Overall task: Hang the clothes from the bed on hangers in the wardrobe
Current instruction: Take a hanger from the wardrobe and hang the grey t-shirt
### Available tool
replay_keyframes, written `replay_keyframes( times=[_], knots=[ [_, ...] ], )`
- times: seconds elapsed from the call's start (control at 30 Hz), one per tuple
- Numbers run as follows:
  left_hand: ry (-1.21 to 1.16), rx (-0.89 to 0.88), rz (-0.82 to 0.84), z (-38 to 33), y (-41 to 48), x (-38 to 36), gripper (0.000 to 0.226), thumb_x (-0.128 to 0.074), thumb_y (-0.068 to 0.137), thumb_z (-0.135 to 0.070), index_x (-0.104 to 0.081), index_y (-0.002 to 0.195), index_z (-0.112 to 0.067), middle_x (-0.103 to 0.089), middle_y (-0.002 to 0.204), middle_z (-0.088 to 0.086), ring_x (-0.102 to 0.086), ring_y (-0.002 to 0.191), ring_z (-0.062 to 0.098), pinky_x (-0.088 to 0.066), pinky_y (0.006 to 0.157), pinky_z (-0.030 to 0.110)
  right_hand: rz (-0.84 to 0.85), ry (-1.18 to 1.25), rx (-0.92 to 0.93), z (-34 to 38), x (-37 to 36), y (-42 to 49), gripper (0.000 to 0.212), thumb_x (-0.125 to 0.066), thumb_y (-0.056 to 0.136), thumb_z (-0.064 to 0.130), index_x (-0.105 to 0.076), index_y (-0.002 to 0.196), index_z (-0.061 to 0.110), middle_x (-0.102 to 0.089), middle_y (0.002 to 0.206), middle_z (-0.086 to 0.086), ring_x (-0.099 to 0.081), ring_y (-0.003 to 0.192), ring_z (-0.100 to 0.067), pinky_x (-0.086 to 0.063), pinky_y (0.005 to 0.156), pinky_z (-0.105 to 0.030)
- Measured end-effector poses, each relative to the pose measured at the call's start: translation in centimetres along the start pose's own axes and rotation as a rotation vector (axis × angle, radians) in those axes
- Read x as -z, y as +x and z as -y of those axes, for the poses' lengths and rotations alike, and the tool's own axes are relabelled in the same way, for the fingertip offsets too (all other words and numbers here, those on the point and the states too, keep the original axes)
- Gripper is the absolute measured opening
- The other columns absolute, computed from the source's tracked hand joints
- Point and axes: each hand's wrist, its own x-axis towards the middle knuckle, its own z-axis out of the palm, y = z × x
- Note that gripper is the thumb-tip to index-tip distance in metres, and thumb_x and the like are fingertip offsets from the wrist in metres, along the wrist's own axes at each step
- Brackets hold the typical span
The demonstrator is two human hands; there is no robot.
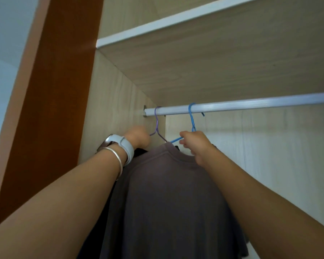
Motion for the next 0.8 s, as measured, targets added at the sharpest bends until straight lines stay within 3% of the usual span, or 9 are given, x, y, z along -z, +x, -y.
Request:
replay_keyframes(
  times=[0.1, 0.17, 0.2, 0.27, 0.33, 0.43, 0.53, 0.63, 0.8],
  knots=[
    [0.064, -0.017, 0.035, -0.7, 1.7, -0.4, 0.036, -0.031, 0.097, -0.005, -0.047, 0.127, 0.005, -0.049, 0.135, 0.019, -0.049, 0.124, 0.030, -0.039, 0.100, 0.030, 0.039, 0.226, -0.142, 0.4, -0.9, 1.0, 0.042, -0.043, 0.094, 0.011, -0.039, 0.134, 0.001, -0.061, 0.124, -0.020, -0.064, 0.100, -0.022, -0.046, 0.090, -0.031],
    [0.025, -0.008, 0.061, -0.5, 2.8, -0.5, 0.033, -0.035, 0.096, -0.004, -0.051, 0.123, 0.005, -0.055, 0.118, 0.020, -0.054, 0.108, 0.027, -0.045, 0.093, 0.029, 0.015, 0.357, -0.202, 0.2, -1.1, 1.4, 0.037, -0.042, 0.095, 0.009, -0.043, 0.131, 0.004, -0.063, 0.122, -0.018, -0.066, 0.093, -0.022, -0.041, 0.101, -0.037],
    [-0.048, -0.005, 0.094, -0.4, 3.7, -0.6, 0.028, -0.039, 0.095, -0.003, -0.056, 0.114, 0.004, -0.055, 0.102, 0.017, -0.055, 0.092, 0.024, -0.049, 0.080, 0.026, 0.014, 0.411, -0.216, 0.2, -1.2, 1.5, 0.033, -0.041, 0.095, 0.009, -0.045, 0.128, 0.004, -0.064, 0.120, -0.015, -0.065, 0.081, -0.019, -0.040, 0.101, -0.037],
    [-0.277, 0.019, 0.140, 0.0, 4.9, -0.7, 0.019, -0.047, 0.092, -0.004, -0.058, 0.077, -0.003, -0.049, 0.074, 0.007, -0.047, 0.063, 0.017, -0.040, 0.055, 0.019, 0.024, 0.469, -0.214, 0.2, -1.2, 2.0, 0.031, -0.039, 0.097, 0.008, -0.048, 0.126, 0.004, -0.063, 0.105, -0.010, -0.059, 0.070, -0.015, -0.041, 0.099, -0.037],
    [-0.416, 0.033, 0.152, -0.1, 5.4, -0.6, 0.033, -0.047, 0.092, -0.004, -0.042, 0.060, -0.009, -0.041, 0.063, 0.002, -0.039, 0.054, 0.011, -0.032, 0.050, 0.017, 0.017, 0.487, -0.200, 0.3, -1.1, 2.5, 0.028, -0.037, 0.097, 0.006, -0.048, 0.122, 0.005, -0.060, 0.084, -0.004, -0.058, 0.068, -0.014, -0.045, 0.092, -0.035],
    [-0.586, 0.060, 0.177, -0.6, 5.4, 0.0, 0.036, -0.037, 0.096, -0.003, -0.042, 0.060, -0.008, -0.036, 0.060, 0.004, -0.029, 0.050, 0.012, -0.026, 0.044, 0.018, 0.003, 0.535, -0.179, 0.6, -0.8, 3.1, 0.016, -0.036, 0.096, 0.005, -0.051, 0.101, 0.006, -0.058, 0.074, -0.001, -0.056, 0.065, -0.012, -0.047, 0.079, -0.030],
    [-0.771, 0.057, 0.141, -1.1, 4.7, 1.4, 0.038, -0.028, 0.097, -0.003, -0.043, 0.062, -0.005, -0.036, 0.054, 0.003, -0.029, 0.035, 0.009, -0.019, 0.026, 0.013, 0.015, 0.566, -0.132, 1.7, -0.4, 3.3, 0.023, -0.039, 0.096, 0.007, -0.051, 0.077, 0.010, -0.057, 0.074, 0.002, -0.055, 0.064, -0.009, -0.043, 0.061, -0.023],
    [-0.869, 0.005, 0.147, -1.5, 3.6, 2.8, 0.040, -0.020, 0.097, -0.003, -0.040, 0.062, -0.007, -0.037, 0.047, 0.001, -0.021, 0.014, 0.003, -0.011, 0.023, 0.010, 0.063, 0.571, -0.065, 3.1, -0.3, 2.3, 0.024, -0.041, 0.095, 0.008, -0.051, 0.073, 0.012, -0.056, 0.074, 0.002, -0.054, 0.064, -0.009, -0.042, 0.059, -0.021],
    [-0.854, -0.014, 0.081, -1.5, -0.8, 4.4, 0.036, -0.040, 0.094, -0.008, -0.045, 0.059, -0.011, -0.038, 0.022, -0.008, -0.032, 0.016, 0.001, -0.024, 0.025, 0.007, 0.123, 0.408, 0.108, 3.6, -1.2, -1.8, 0.019, -0.049, 0.093, 0.017, -0.050, 0.074, 0.018, -0.054, 0.076, 0.002, -0.053, 0.065, -0.009, -0.044, 0.061, -0.021]
  ],
)
